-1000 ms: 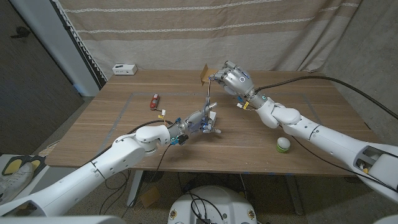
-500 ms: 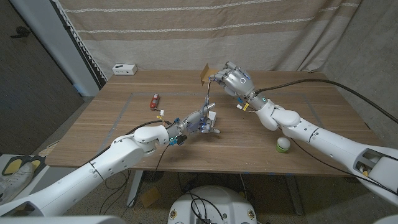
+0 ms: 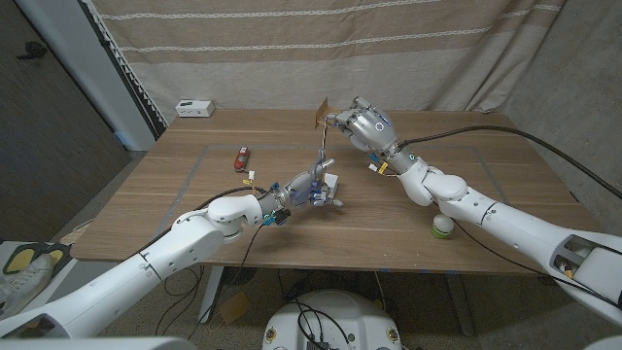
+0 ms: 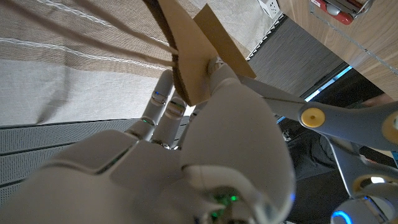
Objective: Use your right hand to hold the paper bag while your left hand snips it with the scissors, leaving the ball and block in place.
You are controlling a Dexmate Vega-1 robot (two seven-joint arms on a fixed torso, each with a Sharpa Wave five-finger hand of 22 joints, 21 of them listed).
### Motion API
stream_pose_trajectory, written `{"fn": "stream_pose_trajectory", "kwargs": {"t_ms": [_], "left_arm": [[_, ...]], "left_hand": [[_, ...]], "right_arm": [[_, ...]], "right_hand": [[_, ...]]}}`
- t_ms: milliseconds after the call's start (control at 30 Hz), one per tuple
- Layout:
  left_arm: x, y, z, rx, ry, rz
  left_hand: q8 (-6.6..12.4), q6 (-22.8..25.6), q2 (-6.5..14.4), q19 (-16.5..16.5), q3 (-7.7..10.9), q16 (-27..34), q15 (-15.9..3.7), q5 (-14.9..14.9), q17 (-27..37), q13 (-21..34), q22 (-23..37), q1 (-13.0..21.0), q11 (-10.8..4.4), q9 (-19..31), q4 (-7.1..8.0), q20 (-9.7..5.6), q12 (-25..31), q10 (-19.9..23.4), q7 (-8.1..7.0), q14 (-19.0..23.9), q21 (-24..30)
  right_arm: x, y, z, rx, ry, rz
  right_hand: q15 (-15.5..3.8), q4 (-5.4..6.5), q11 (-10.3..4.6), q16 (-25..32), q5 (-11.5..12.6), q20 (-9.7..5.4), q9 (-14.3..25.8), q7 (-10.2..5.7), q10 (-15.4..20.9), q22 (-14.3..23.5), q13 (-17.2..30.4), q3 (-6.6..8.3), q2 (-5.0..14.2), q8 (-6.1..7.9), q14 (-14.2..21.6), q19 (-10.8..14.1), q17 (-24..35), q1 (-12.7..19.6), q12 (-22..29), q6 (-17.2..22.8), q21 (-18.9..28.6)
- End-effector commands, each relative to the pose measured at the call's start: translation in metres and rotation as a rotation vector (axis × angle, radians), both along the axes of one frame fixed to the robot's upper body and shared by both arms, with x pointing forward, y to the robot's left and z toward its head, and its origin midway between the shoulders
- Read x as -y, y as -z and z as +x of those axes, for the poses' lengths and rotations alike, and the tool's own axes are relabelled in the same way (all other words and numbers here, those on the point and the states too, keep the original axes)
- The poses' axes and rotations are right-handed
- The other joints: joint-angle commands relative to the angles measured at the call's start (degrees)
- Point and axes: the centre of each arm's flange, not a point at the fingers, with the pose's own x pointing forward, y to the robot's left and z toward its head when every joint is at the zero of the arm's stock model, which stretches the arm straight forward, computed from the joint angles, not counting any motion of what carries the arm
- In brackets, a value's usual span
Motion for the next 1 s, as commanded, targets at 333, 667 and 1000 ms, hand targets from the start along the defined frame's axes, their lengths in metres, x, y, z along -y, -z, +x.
{"fn": "stream_pose_trajectory", "kwargs": {"t_ms": [333, 667, 1000], "left_arm": [[-0.0033, 0.0006, 0.0068, -0.006, 0.015, -0.003], [-0.0064, -0.0002, 0.0084, -0.006, 0.009, -0.015], [-0.011, 0.0008, 0.0113, -0.011, 0.0, -0.024]], "left_hand": [[0.25, -1.11, 0.12, -0.27, -8.0, 0.04, -3.79, 0.36, -0.25, 0.09, 0.31, -0.55, -10.52, 0.17, 8.06, -2.58, 0.08, 11.26, 1.82, -0.09, 0.39], [0.31, -1.11, 0.11, -0.35, -8.0, 0.44, -3.79, 0.37, 0.02, 0.09, 0.46, -0.6, -10.51, 0.17, 8.09, -2.46, 0.08, 11.29, 1.8, 0.2, 0.44], [0.43, -1.11, 0.09, -0.32, -7.99, 0.49, -3.79, 0.35, -0.17, 0.09, 0.73, -0.63, -10.54, 0.17, 8.1, -2.5, 0.08, 11.39, 1.82, 0.19, 0.59]], "right_arm": [[-0.0039, 0.0019, 0.0005, 0.023, 0.005, 0.0], [-0.0053, 0.0014, 0.0003, 0.021, -0.016, -0.017], [-0.0051, -0.0032, -0.0019, 0.043, -0.029, -0.047]], "right_hand": [[-6.64, 0.05, -0.3, -3.24, 1.18, -8.28, -1.48, -4.69, 1.68, -0.08, -0.33, -0.97, -0.28, 4.29, 1.63, -1.59, 0.29, 0.17, 0.87, -0.34, 2.63], [-6.65, 0.1, -0.12, -4.89, 1.08, -8.26, 2.38, -5.39, 1.98, -0.15, -0.82, -1.72, -0.02, 11.51, 2.02, -2.79, 1.63, 0.46, -0.05, 14.02, 4.49], [-6.65, 0.29, 0.08, -5.74, 0.46, -8.38, 1.53, -5.9, 1.55, -0.15, -0.21, -1.87, 0.24, 12.87, 1.98, -3.54, 2.62, 0.64, -0.55, 19.79, 5.41]]}}
